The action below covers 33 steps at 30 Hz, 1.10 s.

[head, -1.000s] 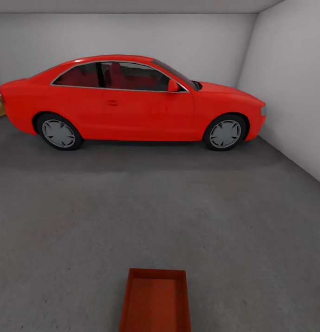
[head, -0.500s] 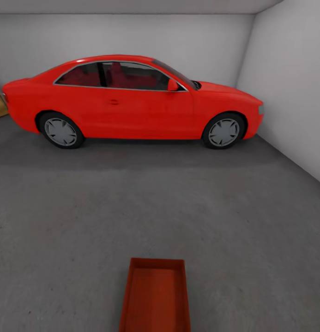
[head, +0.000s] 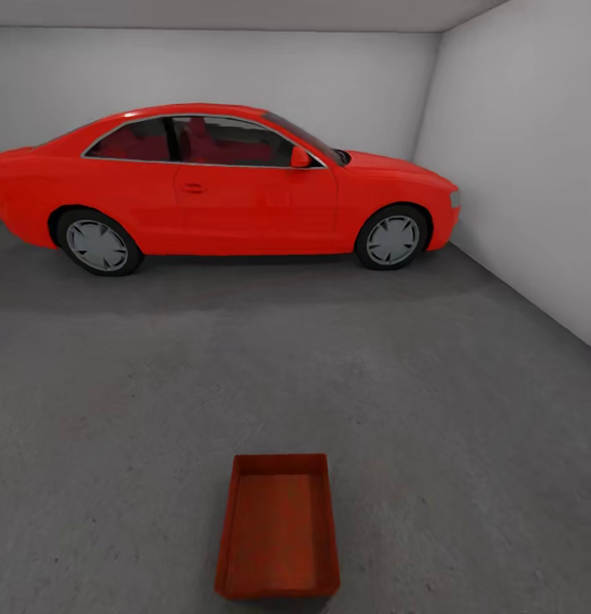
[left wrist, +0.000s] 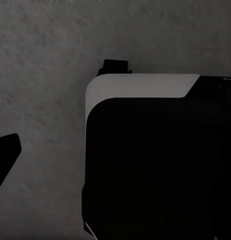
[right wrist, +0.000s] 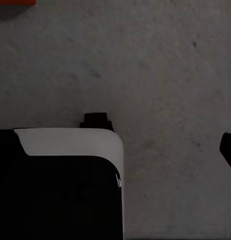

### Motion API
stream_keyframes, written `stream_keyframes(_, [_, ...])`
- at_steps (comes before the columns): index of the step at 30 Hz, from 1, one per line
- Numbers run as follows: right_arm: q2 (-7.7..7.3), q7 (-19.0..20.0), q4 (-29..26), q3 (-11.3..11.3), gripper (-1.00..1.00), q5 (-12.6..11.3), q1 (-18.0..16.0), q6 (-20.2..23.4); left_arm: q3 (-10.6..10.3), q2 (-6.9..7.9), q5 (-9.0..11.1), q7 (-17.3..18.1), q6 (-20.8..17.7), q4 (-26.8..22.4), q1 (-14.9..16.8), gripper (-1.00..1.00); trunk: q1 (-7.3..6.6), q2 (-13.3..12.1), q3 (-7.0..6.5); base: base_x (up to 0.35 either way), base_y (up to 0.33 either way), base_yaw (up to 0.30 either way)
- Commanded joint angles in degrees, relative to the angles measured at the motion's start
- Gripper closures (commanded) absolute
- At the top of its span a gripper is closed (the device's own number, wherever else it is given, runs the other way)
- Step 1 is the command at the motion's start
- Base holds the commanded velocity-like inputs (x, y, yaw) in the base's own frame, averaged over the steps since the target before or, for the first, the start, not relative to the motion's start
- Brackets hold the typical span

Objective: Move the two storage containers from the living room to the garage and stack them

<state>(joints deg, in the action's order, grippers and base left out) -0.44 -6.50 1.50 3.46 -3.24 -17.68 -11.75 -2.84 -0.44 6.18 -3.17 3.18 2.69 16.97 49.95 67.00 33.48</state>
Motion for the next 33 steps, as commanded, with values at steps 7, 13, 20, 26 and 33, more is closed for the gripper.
stream_keyframes(7, [0.0,-0.09,0.17,0.32,-1.0,-0.36,-0.07,-0.29,-0.32,0.0,0.59,-0.08,0.33,0.21,0.08,-1.0,-0.01,0.03,-0.27,-0.015,0.0,-0.26])
stream_keyframes(13, [0.0,-0.09,0.17,0.32,-1.0,-0.37,-0.07,-0.29,-0.32,0.0,0.59,-0.08,0.36,0.21,0.08,-1.0,-0.01,0.03,-0.55,-0.001,0.0,-0.262])
stream_keyframes(20, [0.0,-0.09,0.17,0.32,-1.0,-0.3,-0.07,-0.29,-0.32,0.0,0.59,-0.08,0.38,0.21,0.08,-1.0,-0.01,0.03,-0.91,0.0,0.0,-0.262])
stream_keyframes(26, [0.0,-0.09,0.17,0.32,-1.0,-0.12,-0.07,-0.29,-0.32,0.06,0.59,-0.07,0.42,0.21,0.08,-1.0,-0.01,0.03,-1.23,-0.013,0.0,-0.262])
stream_keyframes(33, [-0.02,-0.09,0.17,0.32,-1.0,-0.1,-0.07,-0.29,-0.32,0.0,0.59,-0.08,0.42,0.21,0.08,-1.0,-0.01,0.03,-1.61,-0.281,0.0,-0.262])
